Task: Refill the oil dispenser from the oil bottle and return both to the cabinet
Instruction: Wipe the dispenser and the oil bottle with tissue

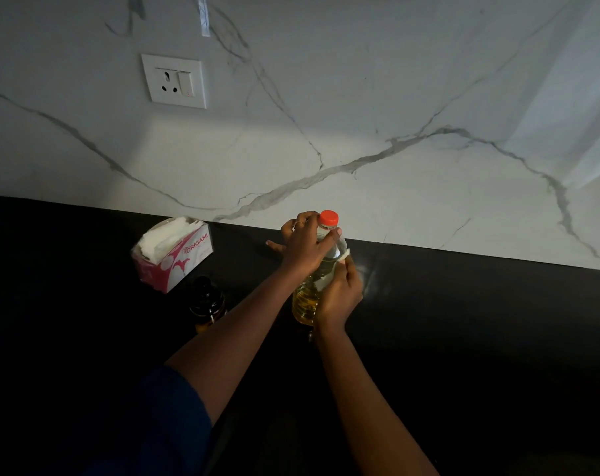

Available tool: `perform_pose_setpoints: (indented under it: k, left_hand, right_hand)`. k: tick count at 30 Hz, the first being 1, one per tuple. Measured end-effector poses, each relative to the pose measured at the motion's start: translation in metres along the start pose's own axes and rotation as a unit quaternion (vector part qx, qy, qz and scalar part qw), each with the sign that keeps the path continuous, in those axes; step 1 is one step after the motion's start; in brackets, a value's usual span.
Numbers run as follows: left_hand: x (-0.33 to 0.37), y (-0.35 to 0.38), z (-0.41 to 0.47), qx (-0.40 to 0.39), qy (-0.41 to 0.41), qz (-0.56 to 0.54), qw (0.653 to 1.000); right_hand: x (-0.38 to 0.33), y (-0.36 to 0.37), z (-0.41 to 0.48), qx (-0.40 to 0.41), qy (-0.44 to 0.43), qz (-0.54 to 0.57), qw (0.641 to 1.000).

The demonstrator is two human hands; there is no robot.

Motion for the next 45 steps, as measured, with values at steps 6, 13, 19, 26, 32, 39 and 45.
perform_pose_setpoints:
  k: [6, 13, 19, 26, 32, 39, 45]
  left_hand:
    - [-0.001, 0.000, 0.000, -0.007, 0.005, -0.004, 1.000]
    - [-0.005, -0.002, 0.001, 0.017, 0.022, -0.040, 0.999]
    - [-0.003, -0.001, -0.004, 0.020, 0.031, -0.041, 0.998]
    - [-0.005, -0.004, -0.003, 0.034, 0.022, -0.089, 0.995]
    - [-0.003, -0.008, -0.005, 0.111, 0.027, -0.133, 0.985]
    - [-0.003, -0.013, -0.006, 0.122, 0.033, -0.136, 0.983]
    - [-0.001, -0.007, 0.002, 0.096, 0.039, -0.123, 0.987]
  right_hand:
    - [-0.019, 0.002, 0.008, -0.018, -0.080, -0.051, 0.995]
    - [-0.050, 0.016, 0.028, -0.099, -0.105, -0.120, 0.982]
    - [-0.029, 0.006, 0.034, -0.076, -0.019, -0.070, 0.994]
    - [-0.037, 0.008, 0.002, -0.032, -0.100, -0.067, 0.992]
    - [-0.048, 0.012, 0.039, -0.119, -0.056, -0.093, 0.987]
    - [-0.013, -0.002, 0.031, -0.054, 0.022, -0.036, 0.998]
    - [-0.024, 0.013, 0.005, -0.047, -0.091, -0.054, 0.993]
Point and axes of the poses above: each hand's wrist, its own z-axis towards the middle knuckle, its own y-axis out of the palm, x = y × z, the point moved 5 cm from there along z, towards the middle knuckle, and after that the axes turned 11 degrees about y, right-handed, at the moved point
